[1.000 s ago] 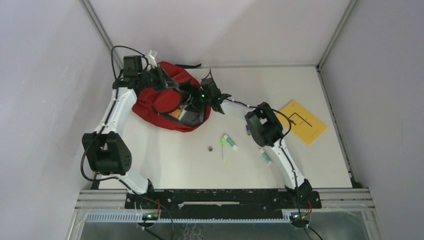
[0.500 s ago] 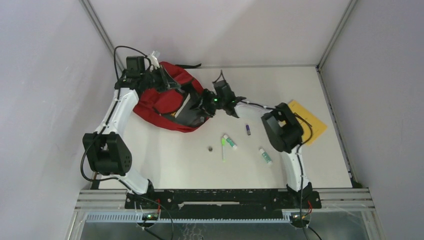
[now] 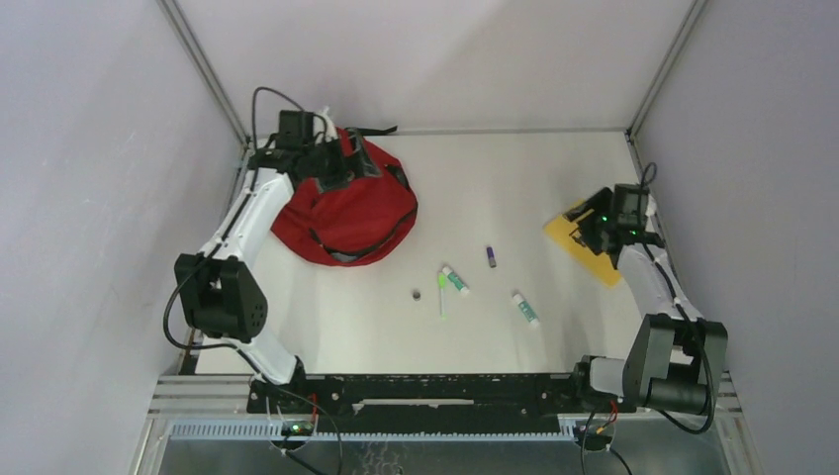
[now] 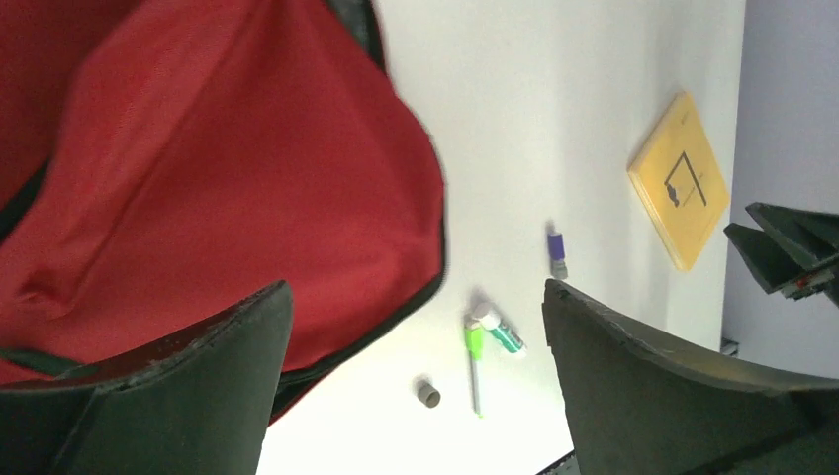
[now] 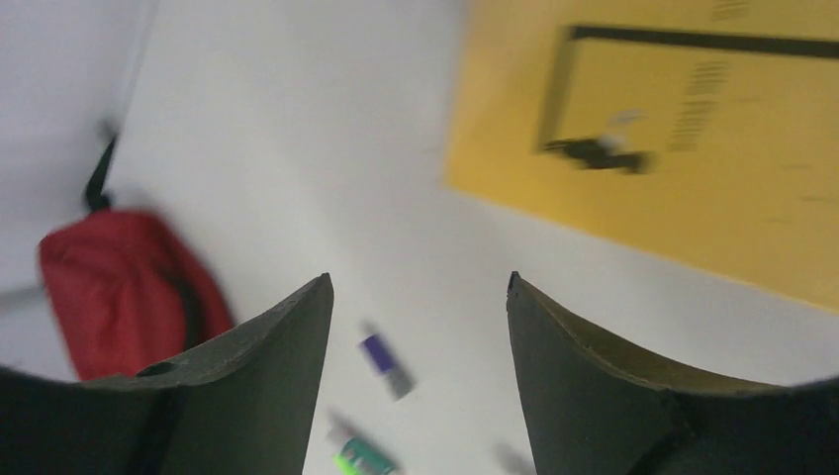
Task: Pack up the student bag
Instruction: Adjust the book at the center of the board.
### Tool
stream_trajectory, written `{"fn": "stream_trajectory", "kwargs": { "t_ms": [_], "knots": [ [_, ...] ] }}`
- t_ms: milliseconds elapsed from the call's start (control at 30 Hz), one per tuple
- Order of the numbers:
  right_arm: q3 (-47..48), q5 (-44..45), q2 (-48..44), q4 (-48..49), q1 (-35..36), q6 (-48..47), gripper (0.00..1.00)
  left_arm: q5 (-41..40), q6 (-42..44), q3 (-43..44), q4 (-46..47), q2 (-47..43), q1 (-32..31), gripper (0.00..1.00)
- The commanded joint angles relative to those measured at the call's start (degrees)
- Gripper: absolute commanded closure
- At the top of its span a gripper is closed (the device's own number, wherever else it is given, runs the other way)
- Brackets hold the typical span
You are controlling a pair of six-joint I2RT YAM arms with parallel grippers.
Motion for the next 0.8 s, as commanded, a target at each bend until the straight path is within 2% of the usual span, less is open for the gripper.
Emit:
{"fn": "stream_trajectory", "kwargs": {
  "t_ms": [0,167,267,367,533,667,767],
  "knots": [
    [-1.0,5.7,-2.5,-6.4,-7.8,-5.3,0.26,-7.2,1.9,9.0,-0.6,-0.8,-10.7,0.0],
    [-1.7,12.2,-0.7,-9.8,-18.6,-4.5,0.26,-4.0,1.1,15.9,1.0,7.2,-21.1,0.0],
    [-4.8,9.1,0.9,-6.9,-25.3,-3.8,0.26,-2.2,-0.3,18.8,4.1,12.8,-25.4,0.0],
    [-6.7,5.5,3.7,-2.9,-29.0,-4.1,0.26,1.5,-2.9,22.9,7.9,19.5,-27.6,0.0],
    [-6.4,1.9,9.9,2.2,-29.5,-6.2,0.22,5.8,-4.1,40.6,3.6,33.9,-29.5,0.03],
    [-5.7,-5.1,15.0,5.7,-27.1,-8.0,0.22,6.1,-6.2,42.0,5.6,38.2,-29.5,0.01],
    [-5.2,-6.8,16.2,5.2,-21.6,-6.9,0.22,5.9,-6.4,41.4,5.9,39.0,-29.3,0.02]
  ]
}}
